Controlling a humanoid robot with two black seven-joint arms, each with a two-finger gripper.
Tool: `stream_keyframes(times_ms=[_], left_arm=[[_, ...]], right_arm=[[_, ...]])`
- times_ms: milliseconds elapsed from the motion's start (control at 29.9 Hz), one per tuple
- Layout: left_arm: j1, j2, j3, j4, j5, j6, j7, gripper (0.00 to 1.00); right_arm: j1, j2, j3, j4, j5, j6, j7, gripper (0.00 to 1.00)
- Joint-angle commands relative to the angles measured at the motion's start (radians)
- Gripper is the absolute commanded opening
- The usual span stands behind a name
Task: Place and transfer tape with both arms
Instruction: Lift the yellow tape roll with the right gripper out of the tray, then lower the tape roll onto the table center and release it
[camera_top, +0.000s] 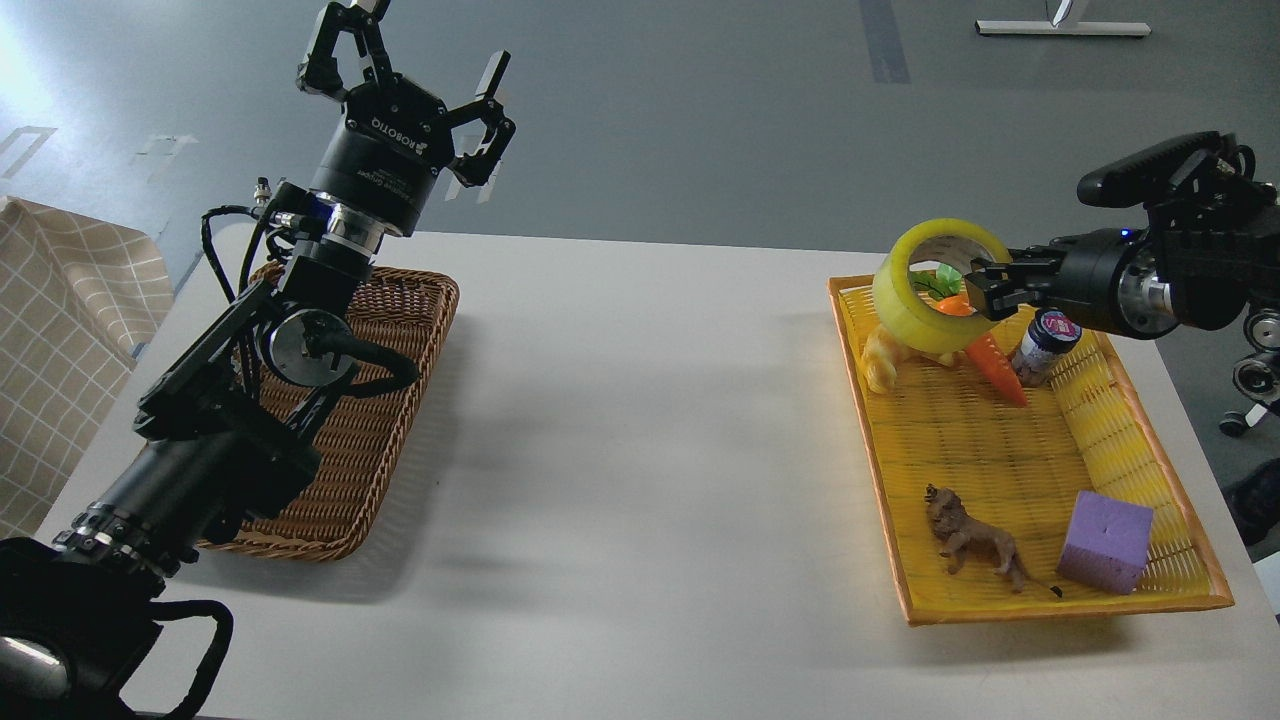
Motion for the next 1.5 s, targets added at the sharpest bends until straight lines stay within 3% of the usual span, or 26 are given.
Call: stream_keyframes(times_ms=[0,200,601,1469], left_arm=[[-0.007,0.000,-0.001,0.000,0.001,0.000,0.001,0.98],[-0.006,-0.002,-0.001,0.000,-0.001,0.000,0.001,0.98],[-0.006,-0.002,-0.001,0.000,-0.001,0.000,0.001,0.98],[-0.003,-0.003,-0.001,0.000,-0.001,0.000,0.001,0.98]], right_arm=[[0.022,0.081,-0.004,-0.004,-0.002,0.000,0.000,0.00],[0.025,0.210,-0.010,-0.037,-0.011,0.000,-0.001,0.00],[0.013,0.492,-0.022,-0.248,-0.012,0.000,-0.001,0.00],[-0.005,0.684,-0.208,-0.414,-0.018,0.000,0.000,0.00]])
